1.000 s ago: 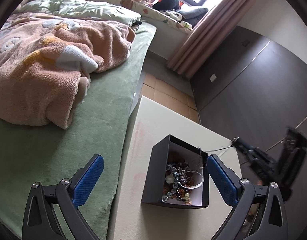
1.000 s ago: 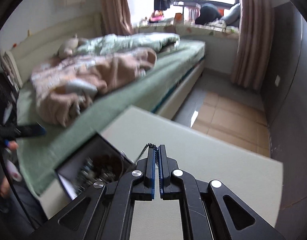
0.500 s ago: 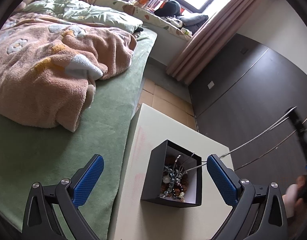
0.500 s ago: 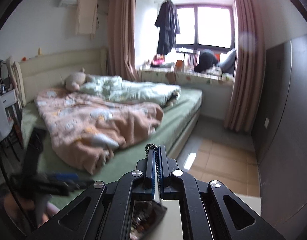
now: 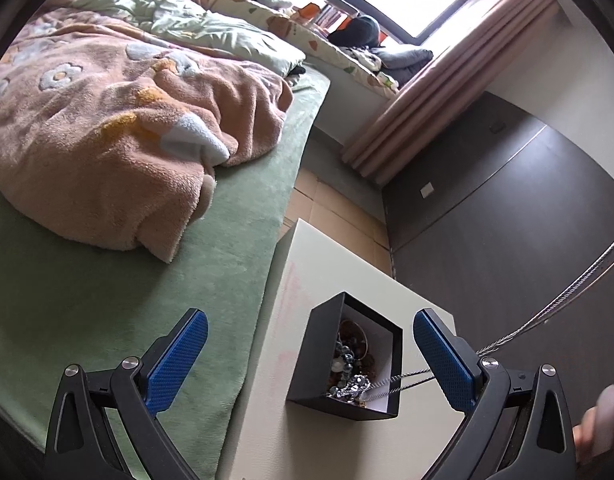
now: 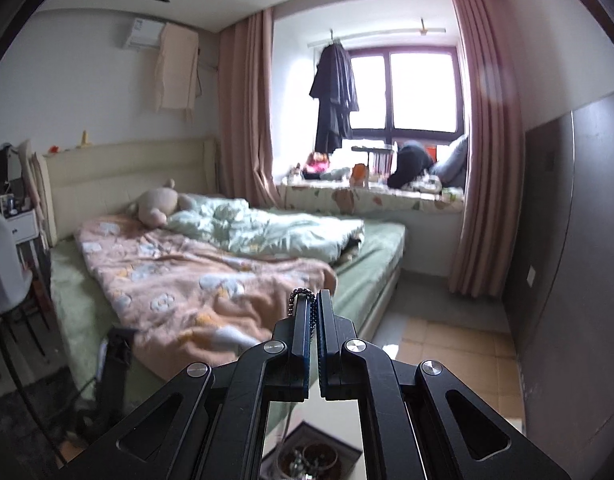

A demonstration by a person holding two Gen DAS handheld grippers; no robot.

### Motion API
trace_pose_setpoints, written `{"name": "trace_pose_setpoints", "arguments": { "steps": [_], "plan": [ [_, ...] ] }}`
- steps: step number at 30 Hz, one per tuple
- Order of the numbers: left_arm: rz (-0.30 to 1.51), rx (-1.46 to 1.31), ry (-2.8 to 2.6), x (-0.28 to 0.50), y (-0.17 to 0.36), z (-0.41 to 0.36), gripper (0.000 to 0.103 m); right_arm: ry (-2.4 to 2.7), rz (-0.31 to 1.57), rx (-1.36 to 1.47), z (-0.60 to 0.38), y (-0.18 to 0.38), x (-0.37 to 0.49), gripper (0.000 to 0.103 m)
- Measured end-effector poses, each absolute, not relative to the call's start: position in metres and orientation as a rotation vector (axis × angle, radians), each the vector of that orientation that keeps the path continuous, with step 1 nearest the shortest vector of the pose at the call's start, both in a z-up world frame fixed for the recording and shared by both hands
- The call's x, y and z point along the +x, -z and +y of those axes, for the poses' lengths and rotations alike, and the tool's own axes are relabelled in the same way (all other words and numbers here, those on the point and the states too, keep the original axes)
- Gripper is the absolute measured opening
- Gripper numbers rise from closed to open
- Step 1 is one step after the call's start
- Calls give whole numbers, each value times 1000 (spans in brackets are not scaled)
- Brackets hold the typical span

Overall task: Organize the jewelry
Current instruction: 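Drop the chain end into the black box and open the right gripper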

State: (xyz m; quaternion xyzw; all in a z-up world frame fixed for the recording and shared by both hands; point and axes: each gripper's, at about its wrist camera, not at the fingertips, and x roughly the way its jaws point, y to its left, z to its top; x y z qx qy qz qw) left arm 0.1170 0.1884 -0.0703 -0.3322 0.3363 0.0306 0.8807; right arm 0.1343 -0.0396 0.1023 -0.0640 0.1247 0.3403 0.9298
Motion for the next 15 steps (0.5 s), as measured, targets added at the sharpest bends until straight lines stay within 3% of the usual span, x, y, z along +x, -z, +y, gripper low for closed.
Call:
{"name": "trace_pose_setpoints", "arguments": {
  "steps": [8,9,11,12,13,15],
  "plan": [
    [681,-648,-54,113,61,181,103,-694,543,-143,-26,-47,173,5],
    [675,-645,-52,111,59,180,103,-698,586,-142,-26,-39,177,10],
    [657,-645,-50,107,55,179,103,-702,642,-114,-29,-32,180,48],
    [644,-645,-49,105,53,179,103,-706,651,-96,-33,-29,179,83],
    [633,-646,-45,103,51,178,103,-707,654,-69,-38,-30,178,94],
    [612,-643,-38,100,45,178,103,-691,643,-35,-47,-32,170,95]
  ]
}}
